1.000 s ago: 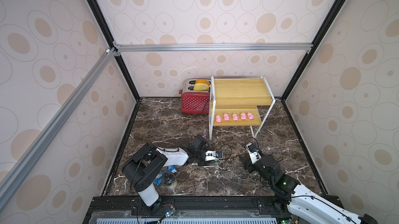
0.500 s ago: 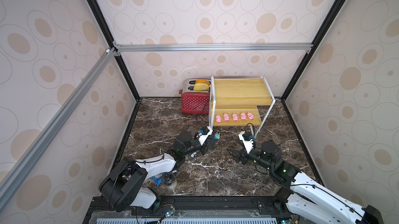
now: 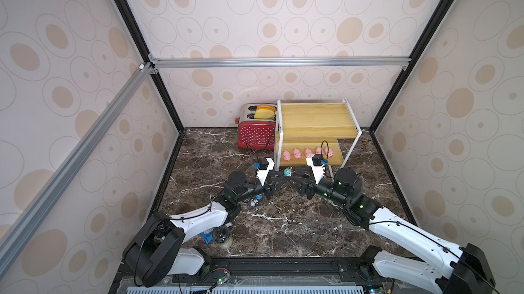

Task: Organize plastic toys on shelves
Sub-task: Place the plastic toy on the shelf.

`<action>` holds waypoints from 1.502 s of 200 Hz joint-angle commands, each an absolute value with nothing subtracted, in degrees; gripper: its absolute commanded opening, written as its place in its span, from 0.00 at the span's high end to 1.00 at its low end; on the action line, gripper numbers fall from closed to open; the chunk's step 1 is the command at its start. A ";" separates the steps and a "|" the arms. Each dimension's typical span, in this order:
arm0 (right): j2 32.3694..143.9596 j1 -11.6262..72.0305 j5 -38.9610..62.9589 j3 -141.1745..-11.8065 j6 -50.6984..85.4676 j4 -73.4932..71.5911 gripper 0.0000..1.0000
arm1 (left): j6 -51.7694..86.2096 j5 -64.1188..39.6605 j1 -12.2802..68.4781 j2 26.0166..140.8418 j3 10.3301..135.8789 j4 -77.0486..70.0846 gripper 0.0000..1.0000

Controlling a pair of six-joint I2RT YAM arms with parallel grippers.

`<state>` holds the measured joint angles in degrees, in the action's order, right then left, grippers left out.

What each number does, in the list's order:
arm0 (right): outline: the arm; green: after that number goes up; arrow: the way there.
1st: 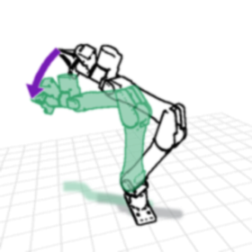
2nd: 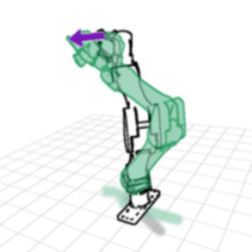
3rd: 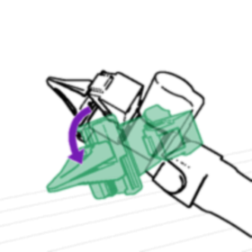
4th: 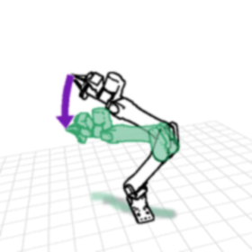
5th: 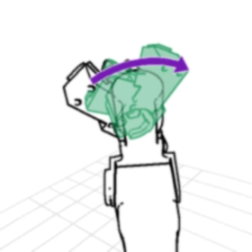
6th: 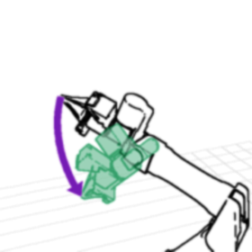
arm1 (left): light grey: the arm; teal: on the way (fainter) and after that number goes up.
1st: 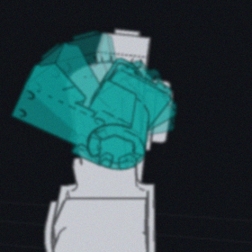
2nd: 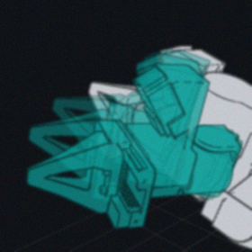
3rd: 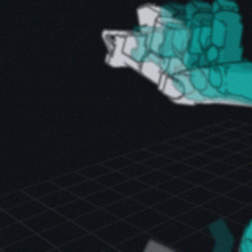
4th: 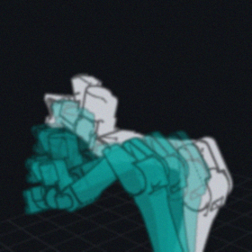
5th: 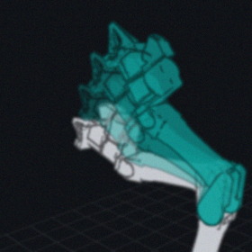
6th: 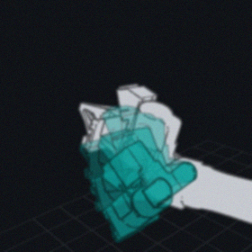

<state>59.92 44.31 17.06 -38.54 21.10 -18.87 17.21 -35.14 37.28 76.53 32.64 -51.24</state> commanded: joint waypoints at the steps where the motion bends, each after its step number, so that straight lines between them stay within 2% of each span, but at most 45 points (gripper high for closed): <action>1: 61.16 44.12 18.64 -40.69 21.62 -21.57 0.43 | 18.94 -37.45 37.25 75.41 35.41 -52.05 0.88; 56: 63.24 44.12 15.65 -41.81 23.22 -23.78 0.51 | 18.94 -38.58 37.30 75.32 36.18 -51.78 0.88; 89: 64.25 44.13 15.38 -41.94 25.11 -24.64 0.46 | 19.48 -39.38 37.34 75.77 36.91 -52.29 0.88; 114: 64.40 44.18 14.51 -41.84 25.41 -24.86 0.46 | 20.08 -39.47 37.35 75.77 36.87 -52.99 0.88; 198: 64.68 44.12 15.13 -42.63 21.29 -24.05 0.65 | 20.06 -40.30 37.77 76.25 36.92 -53.01 0.84; 228: 63.83 44.14 14.46 -42.95 18.24 -22.33 0.71 | 19.49 -39.65 37.71 75.56 36.65 -52.32 0.71; 242: 63.22 44.17 14.46 -43.56 16.77 -20.81 0.72 | 18.99 -38.99 37.71 75.00 36.65 -51.51 0.60; 260: 61.92 44.12 14.28 -44.16 14.70 -17.72 0.72 | 18.28 -37.96 37.74 73.76 37.09 -49.85 0.51; 274: 60.46 44.12 12.79 -44.34 12.74 -14.27 0.73 | 16.75 -37.65 37.71 72.53 38.10 -45.93 0.40; 300: 57.21 44.07 8.51 -46.50 6.65 -6.91 0.72 | 14.53 -37.33 37.75 70.03 38.80 -41.32 0.36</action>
<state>60.42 44.31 12.88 -42.89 13.54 -14.70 17.56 -37.17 37.45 73.12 35.79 -45.47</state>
